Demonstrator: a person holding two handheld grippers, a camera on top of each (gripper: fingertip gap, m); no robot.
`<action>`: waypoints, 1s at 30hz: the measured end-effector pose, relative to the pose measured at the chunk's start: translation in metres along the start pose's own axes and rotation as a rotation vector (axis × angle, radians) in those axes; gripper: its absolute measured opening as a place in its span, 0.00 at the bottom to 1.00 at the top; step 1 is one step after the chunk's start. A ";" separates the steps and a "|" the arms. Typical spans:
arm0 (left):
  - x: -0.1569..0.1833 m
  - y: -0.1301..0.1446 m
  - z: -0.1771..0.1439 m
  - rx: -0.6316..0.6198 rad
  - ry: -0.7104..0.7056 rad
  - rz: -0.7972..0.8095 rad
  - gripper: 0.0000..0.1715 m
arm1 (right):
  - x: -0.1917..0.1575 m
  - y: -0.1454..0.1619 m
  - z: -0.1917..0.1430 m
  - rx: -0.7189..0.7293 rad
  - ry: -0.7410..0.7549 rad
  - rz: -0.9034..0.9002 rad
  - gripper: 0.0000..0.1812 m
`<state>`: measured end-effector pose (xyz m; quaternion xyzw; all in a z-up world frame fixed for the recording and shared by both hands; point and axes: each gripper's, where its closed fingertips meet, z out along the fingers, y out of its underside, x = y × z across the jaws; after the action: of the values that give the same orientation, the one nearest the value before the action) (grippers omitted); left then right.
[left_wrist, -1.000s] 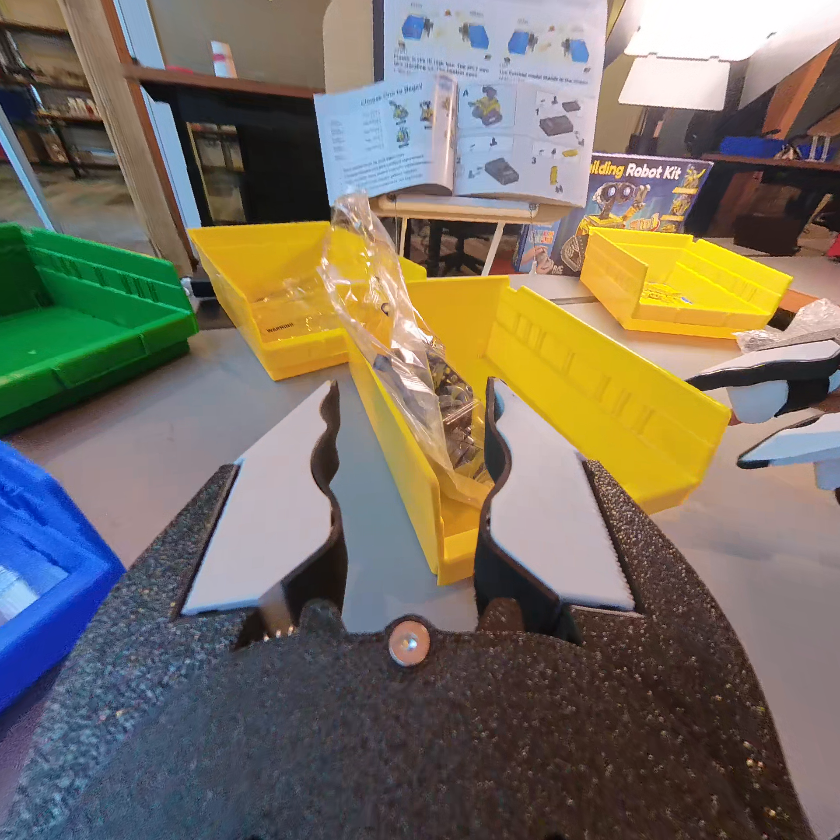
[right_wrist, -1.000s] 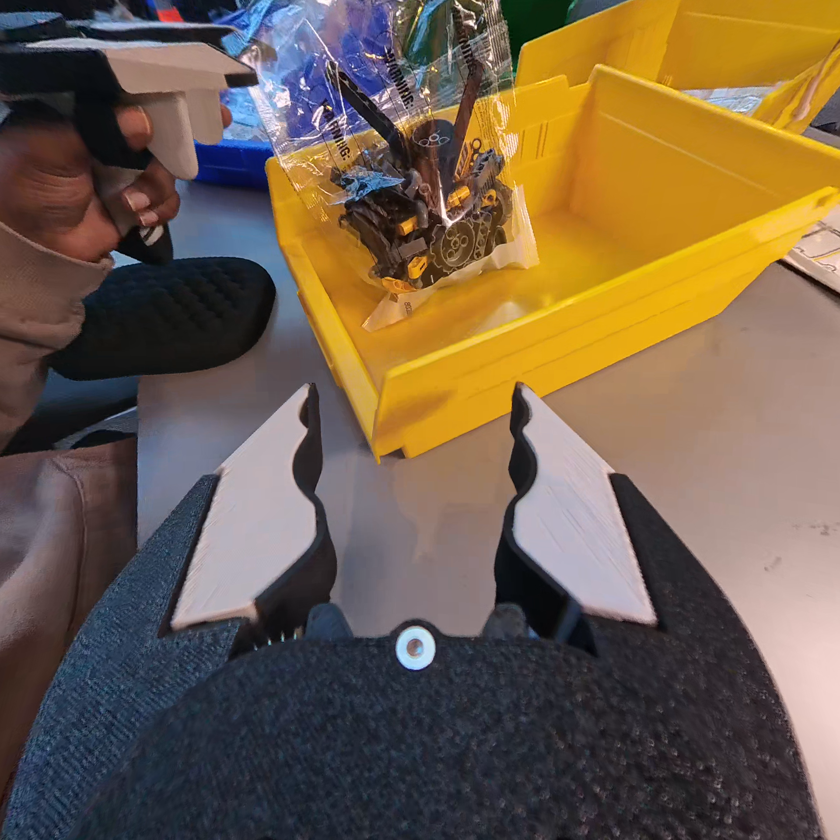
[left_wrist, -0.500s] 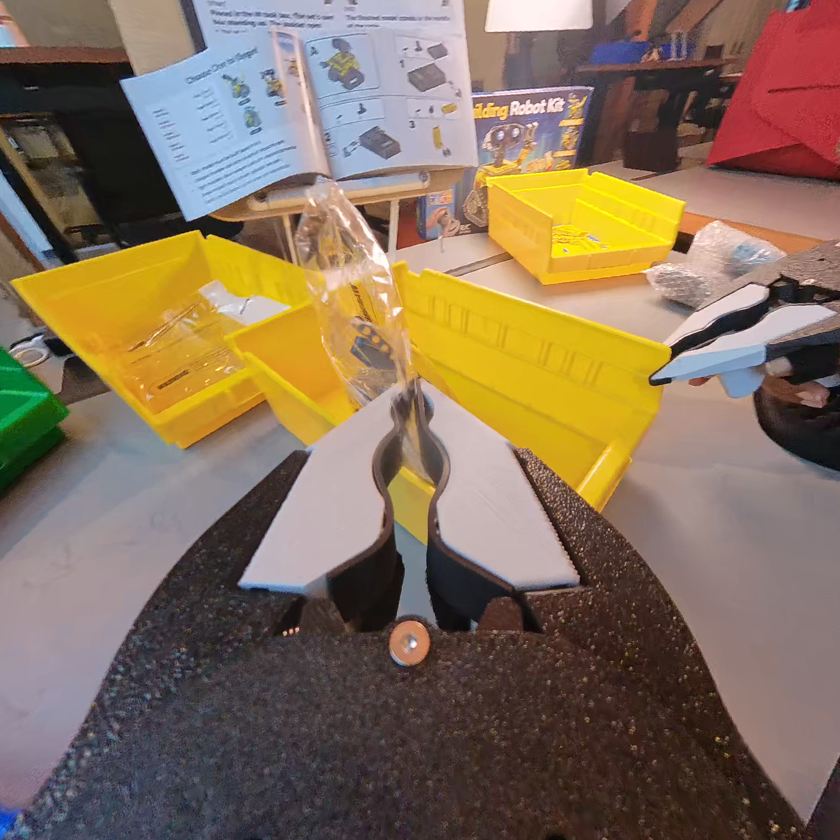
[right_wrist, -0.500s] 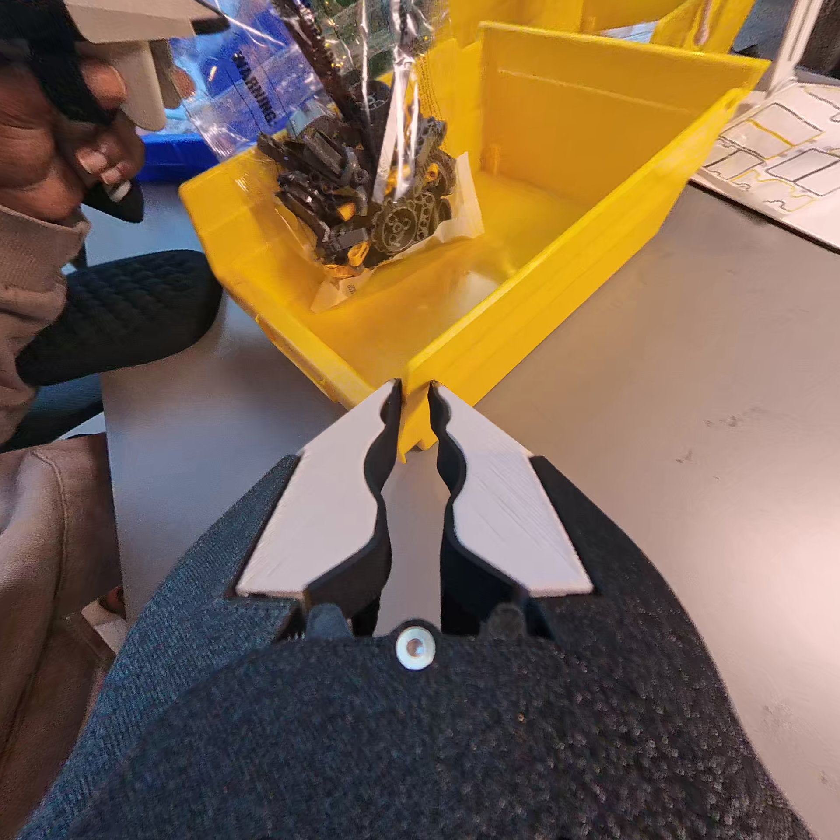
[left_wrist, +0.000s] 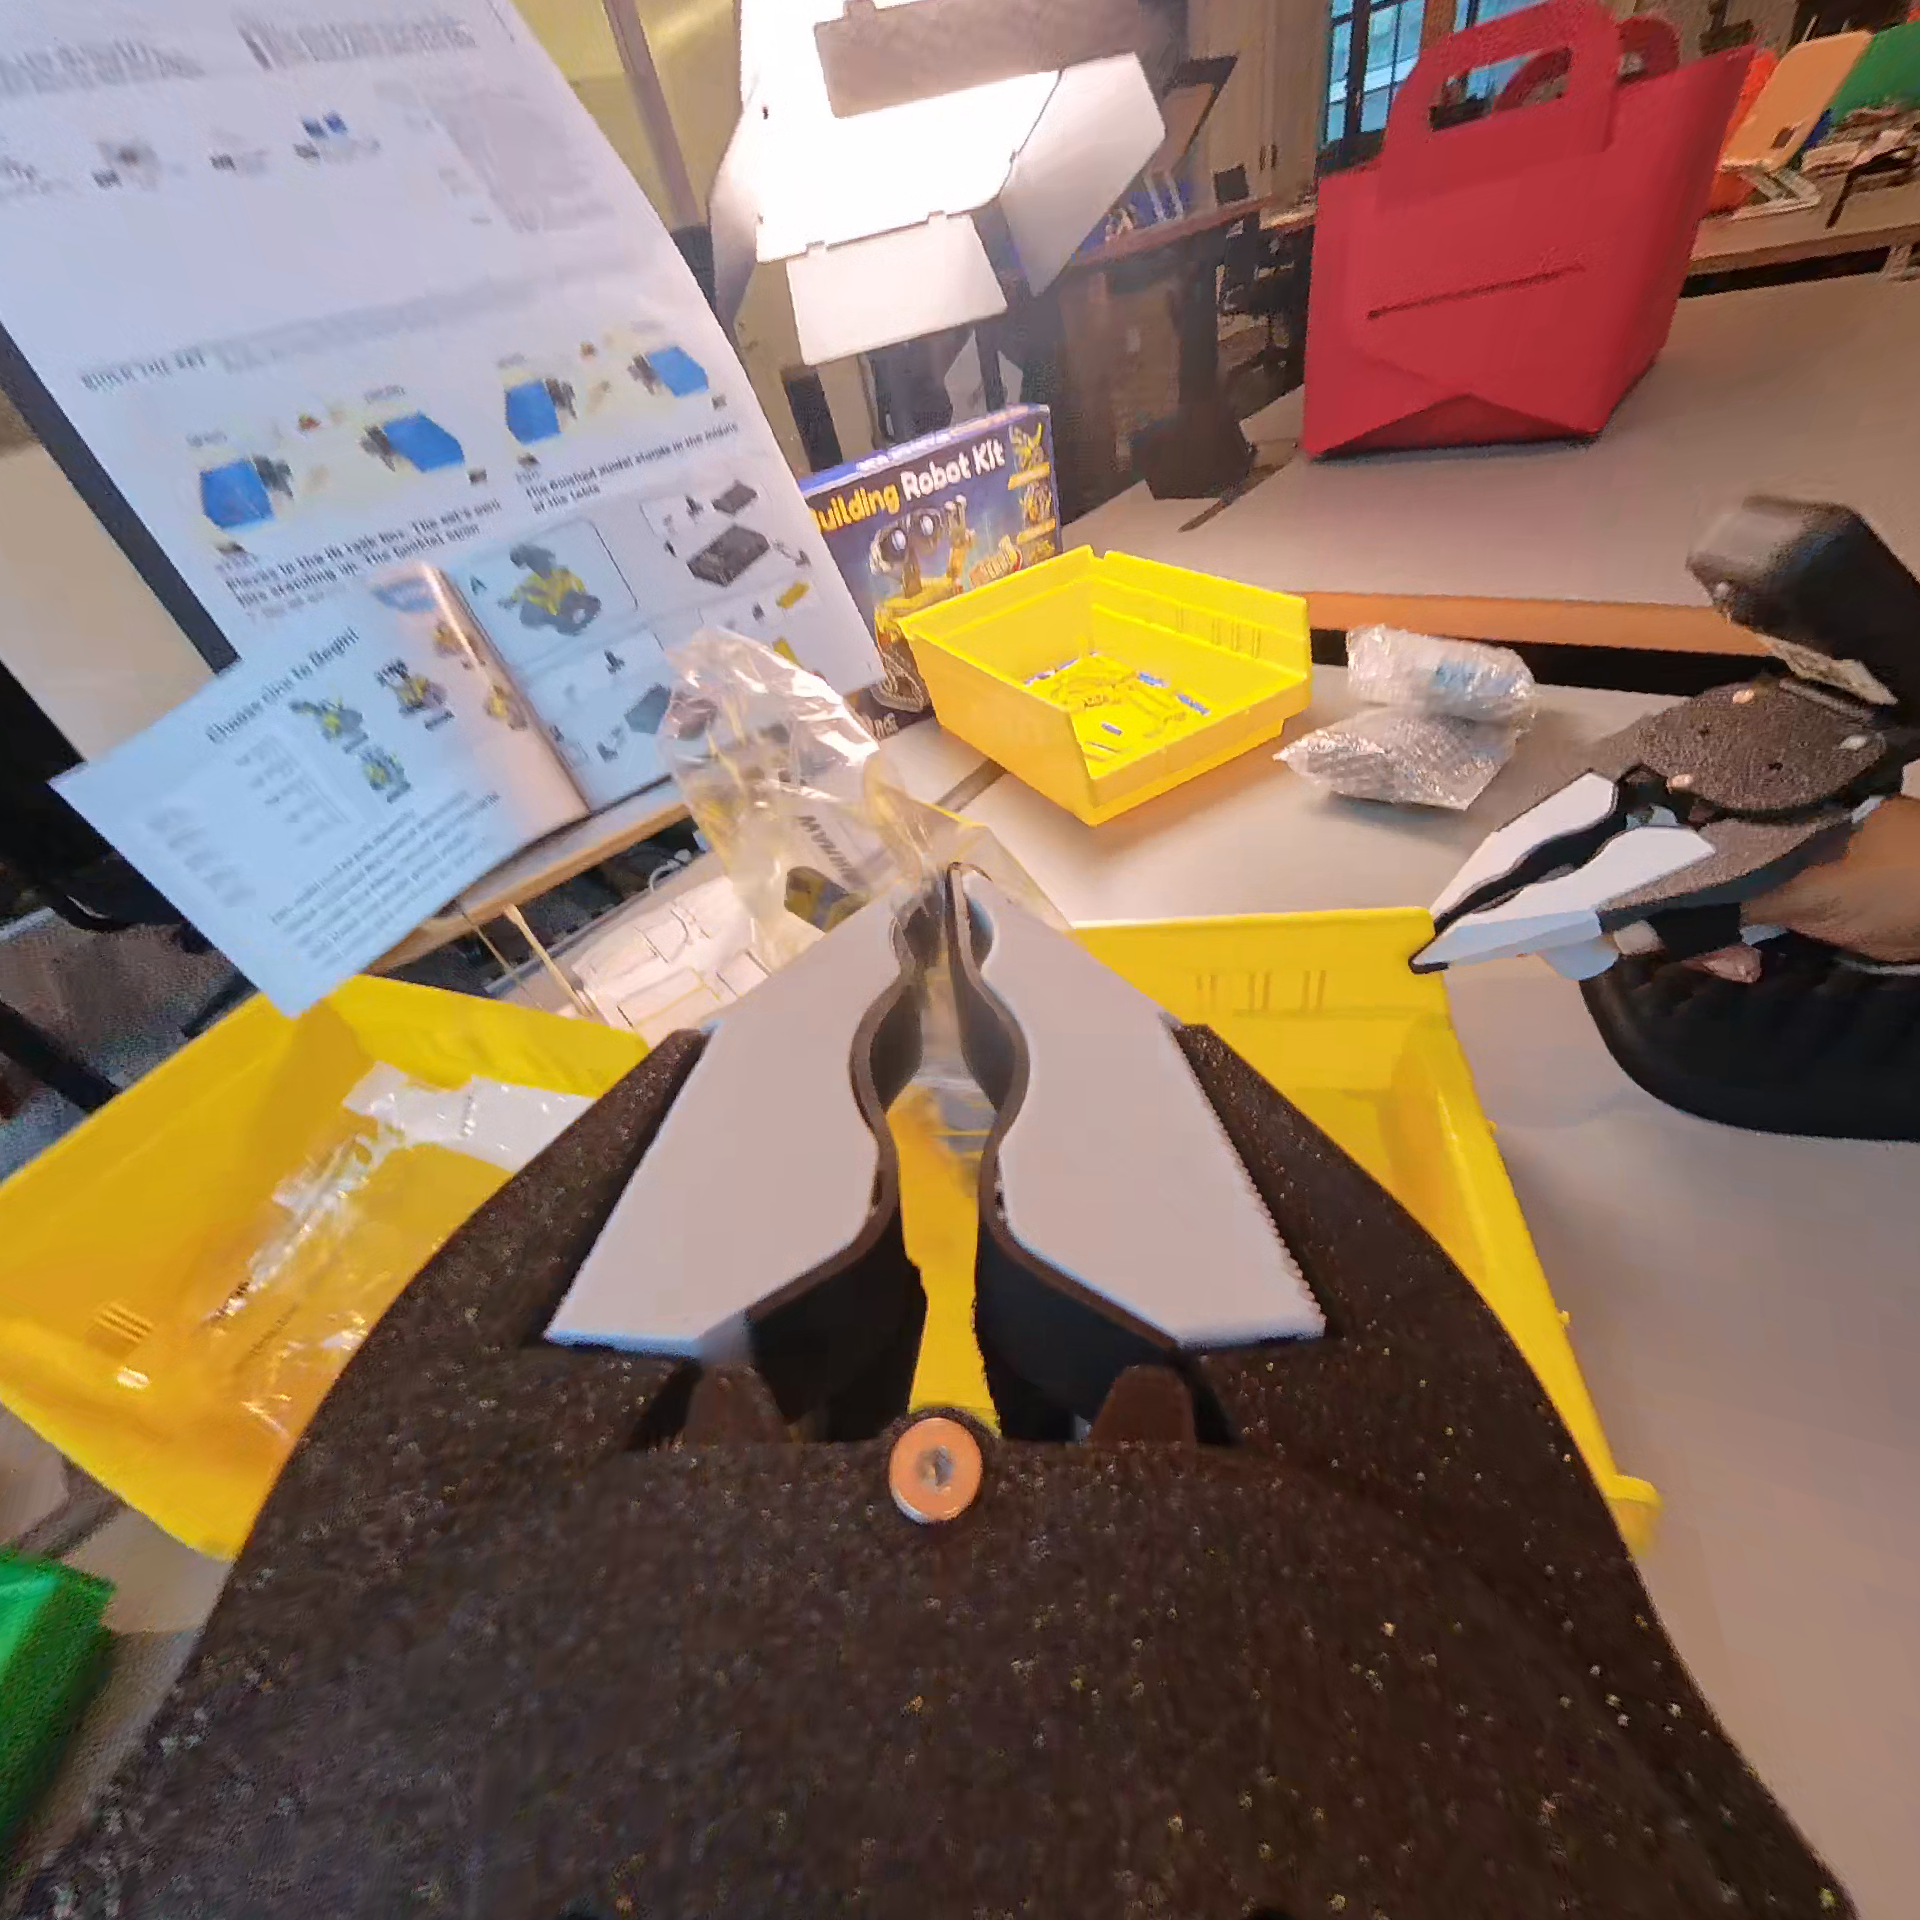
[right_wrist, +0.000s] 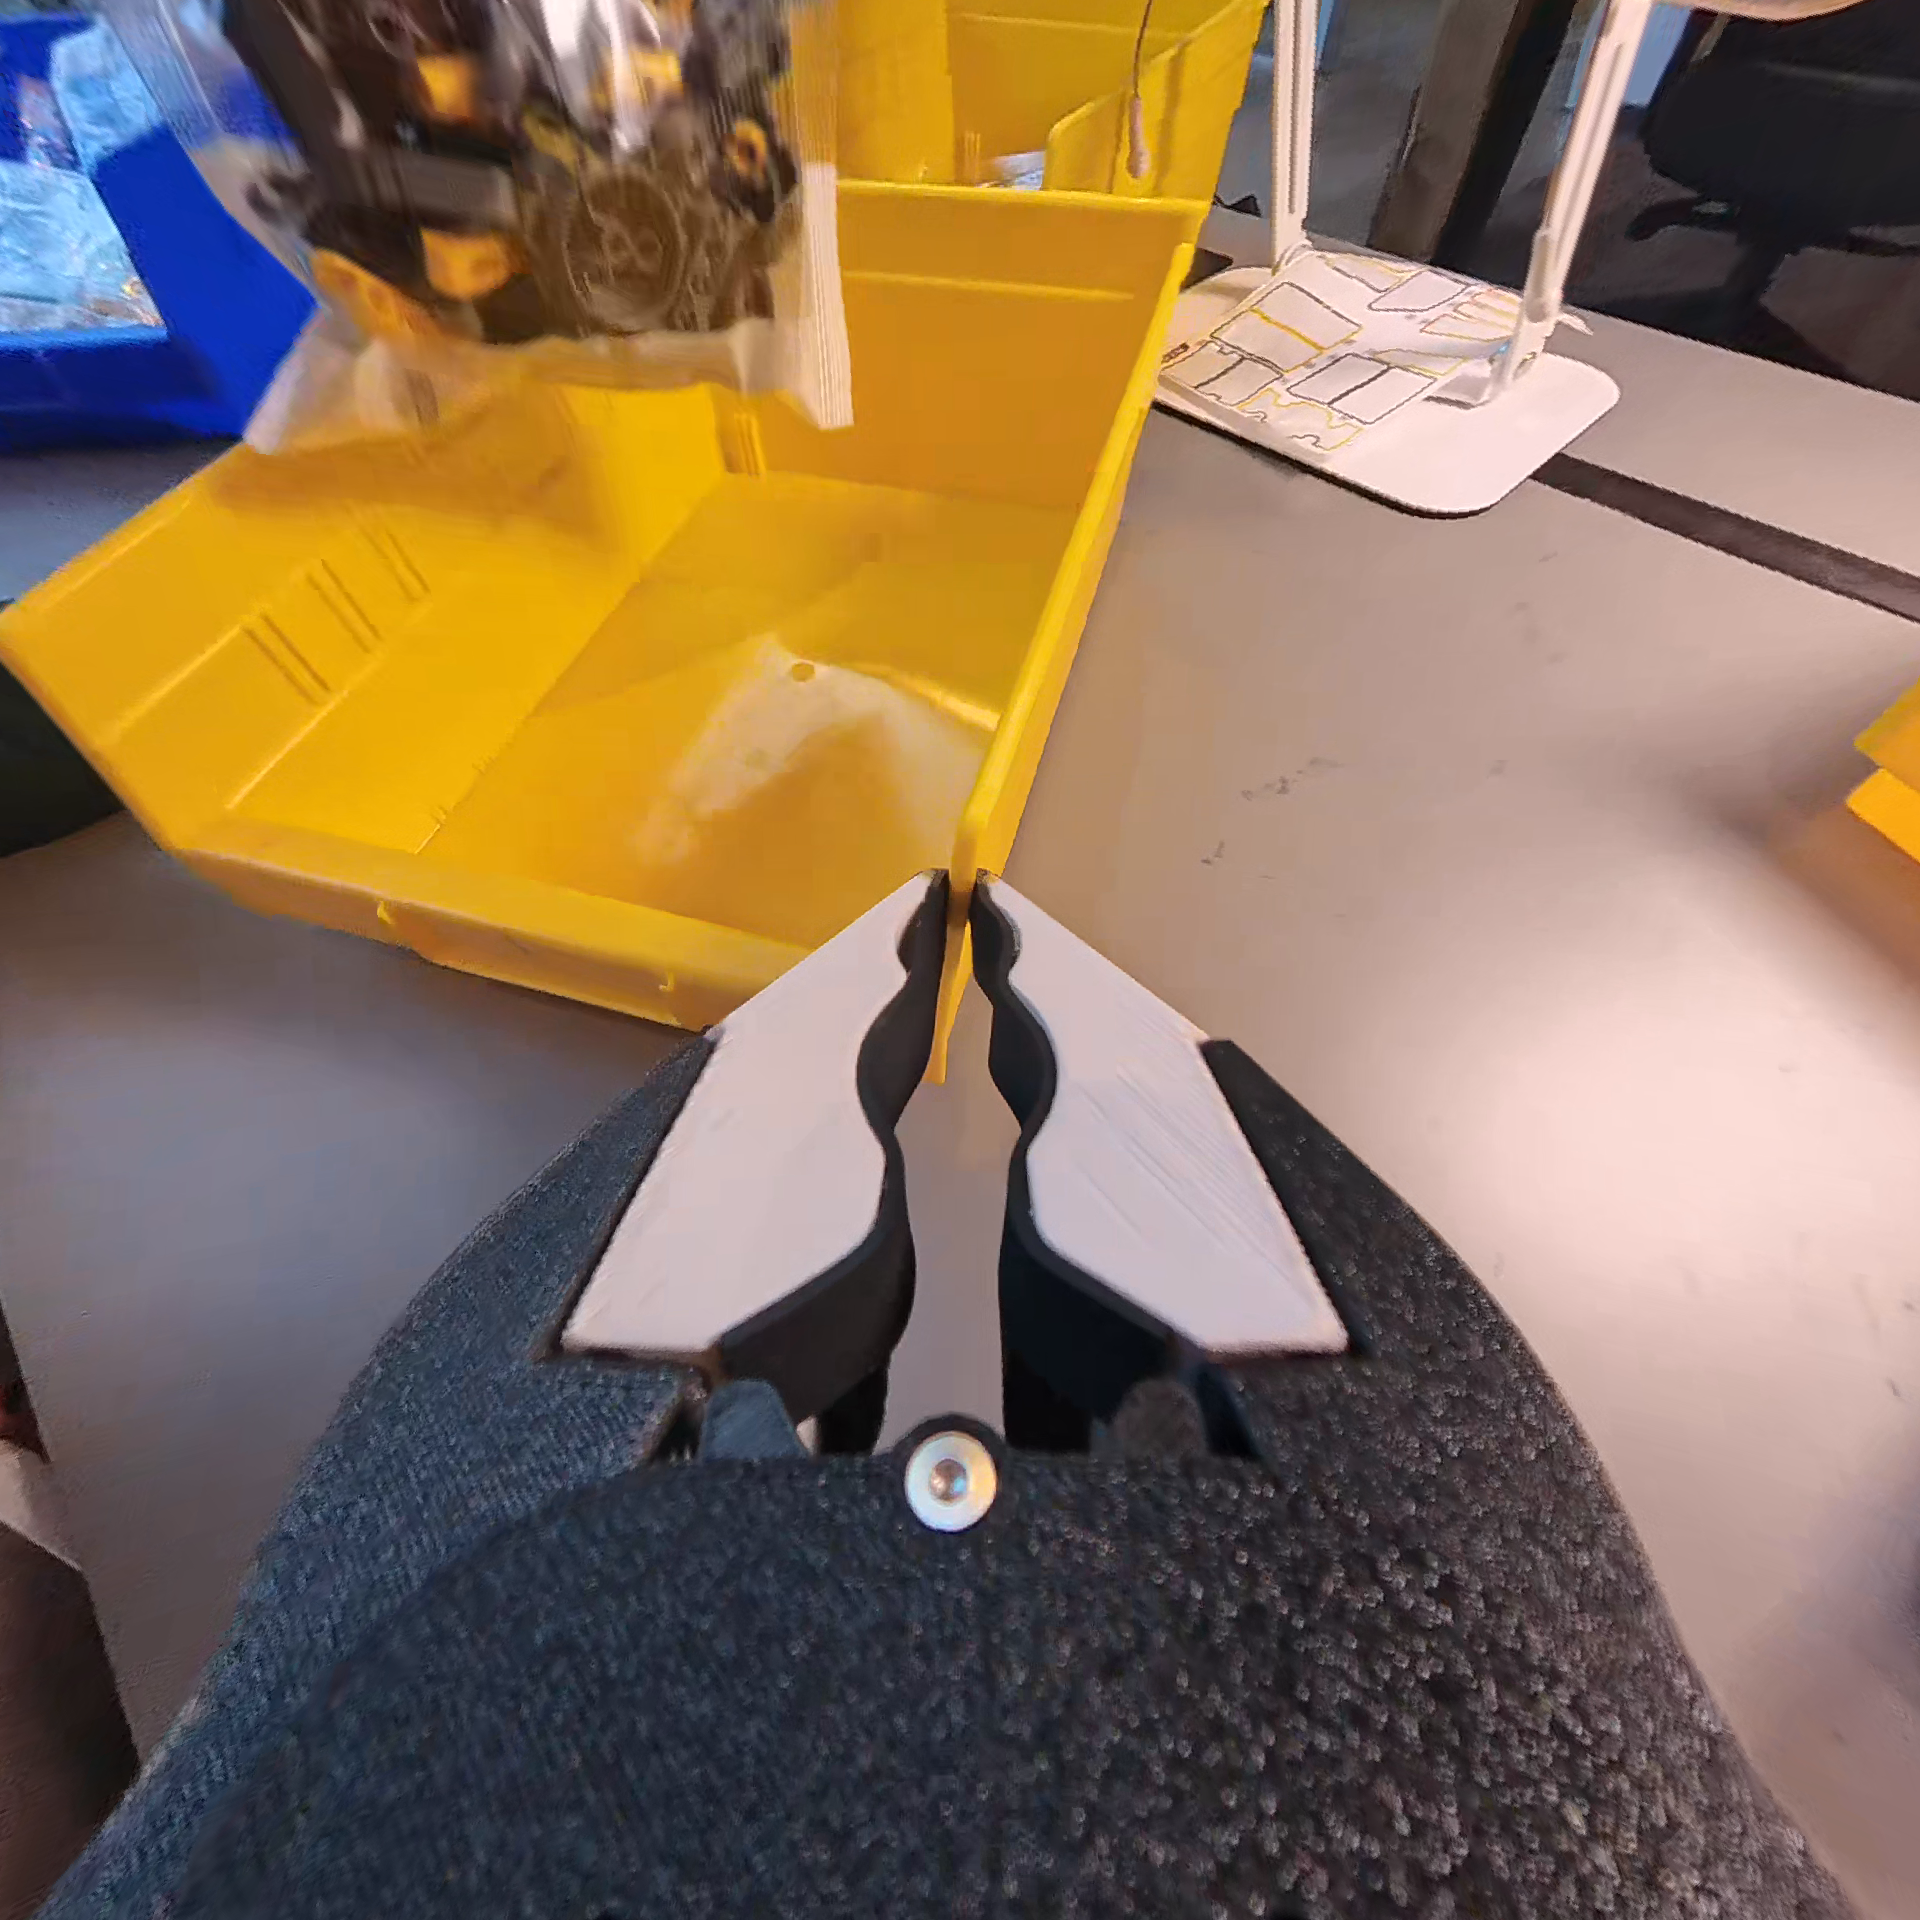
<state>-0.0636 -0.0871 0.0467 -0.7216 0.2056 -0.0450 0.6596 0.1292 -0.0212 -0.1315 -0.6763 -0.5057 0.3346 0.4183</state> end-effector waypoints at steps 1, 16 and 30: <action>-0.008 -0.012 -0.005 0.011 -0.007 0.012 0.00 | 0.003 0.001 -0.002 0.000 0.011 0.001 0.01; -0.194 -0.029 -0.202 -0.251 -0.417 0.061 0.00 | 0.061 0.016 -0.040 0.018 0.151 0.091 0.01; -0.307 0.205 -0.361 -0.673 -0.696 -0.373 0.00 | 0.067 0.018 -0.044 -0.003 0.154 0.102 0.02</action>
<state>-0.5130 -0.3241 -0.0432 -0.8903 -0.1548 0.1495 0.4013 0.1929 0.0303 -0.1314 -0.7255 -0.4376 0.3015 0.4374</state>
